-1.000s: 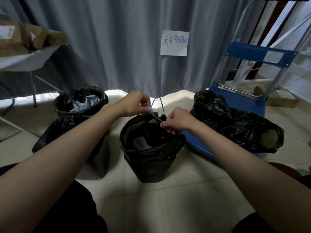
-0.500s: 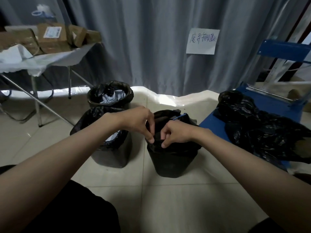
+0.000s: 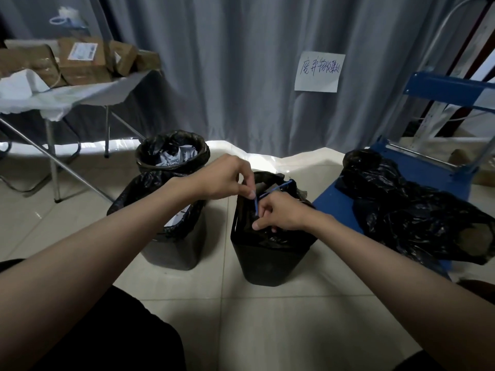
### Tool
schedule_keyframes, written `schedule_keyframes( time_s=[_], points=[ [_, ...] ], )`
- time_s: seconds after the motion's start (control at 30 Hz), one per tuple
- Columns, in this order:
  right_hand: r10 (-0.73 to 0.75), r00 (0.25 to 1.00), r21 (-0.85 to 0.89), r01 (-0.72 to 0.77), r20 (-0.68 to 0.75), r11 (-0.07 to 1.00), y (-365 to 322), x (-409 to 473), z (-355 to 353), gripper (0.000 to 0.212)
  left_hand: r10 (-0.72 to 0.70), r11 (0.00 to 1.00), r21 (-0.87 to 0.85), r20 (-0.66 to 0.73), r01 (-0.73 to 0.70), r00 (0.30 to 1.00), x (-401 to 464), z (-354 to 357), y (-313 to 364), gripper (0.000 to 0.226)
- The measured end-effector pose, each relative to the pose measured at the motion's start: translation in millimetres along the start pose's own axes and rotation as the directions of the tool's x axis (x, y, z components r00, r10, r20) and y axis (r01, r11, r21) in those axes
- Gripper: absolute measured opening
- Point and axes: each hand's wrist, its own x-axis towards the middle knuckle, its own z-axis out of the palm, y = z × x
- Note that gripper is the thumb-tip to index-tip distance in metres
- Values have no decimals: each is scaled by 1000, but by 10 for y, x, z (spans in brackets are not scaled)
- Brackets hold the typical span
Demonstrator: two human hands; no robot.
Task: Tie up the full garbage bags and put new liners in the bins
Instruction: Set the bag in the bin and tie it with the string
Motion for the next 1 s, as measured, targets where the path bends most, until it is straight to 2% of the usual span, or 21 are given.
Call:
schedule_keyframes(
  time_s=[0.17, 0.27, 0.4, 0.53, 0.67, 0.77, 0.83, 1.0],
  points=[
    [86, 994, -7, -85, 74, 996, 203, -32, 30, 24, -74, 988, -145, -135, 55, 988, 47, -128, 10, 8],
    [4, 996, 64, 2, -84, 998, 141, -11, -46, 28, -90, 980, -192, -172, 56, 981, 80, -148, 19, 5],
    [-103, 922, 257, 209, -372, 944, -48, 45, -111, 22, -57, 969, -246, -162, 15, 985, 109, -129, 63, 5],
    [-117, 884, 275, 263, -453, 925, -142, 65, -131, 9, -38, 962, -272, -168, -10, 985, 127, -80, 67, 5],
    [-58, 875, 293, 223, -481, 930, -103, 77, -174, 10, -73, 987, -155, -196, 42, 978, 134, -55, -70, 21],
    [-41, 880, 295, 203, -474, 934, -52, 78, -237, 8, -123, 992, -15, -112, 122, 986, 113, 31, -202, 36],
    [-41, 880, 288, 198, -473, 937, -36, 59, -265, 7, -109, 991, 76, -37, 112, 993, 124, 116, -238, 42],
    [-61, 890, 254, 193, -452, 948, -13, 9, -315, 8, -17, 979, 203, 8, 15, 1000, 204, 230, -200, 20]
  ],
)
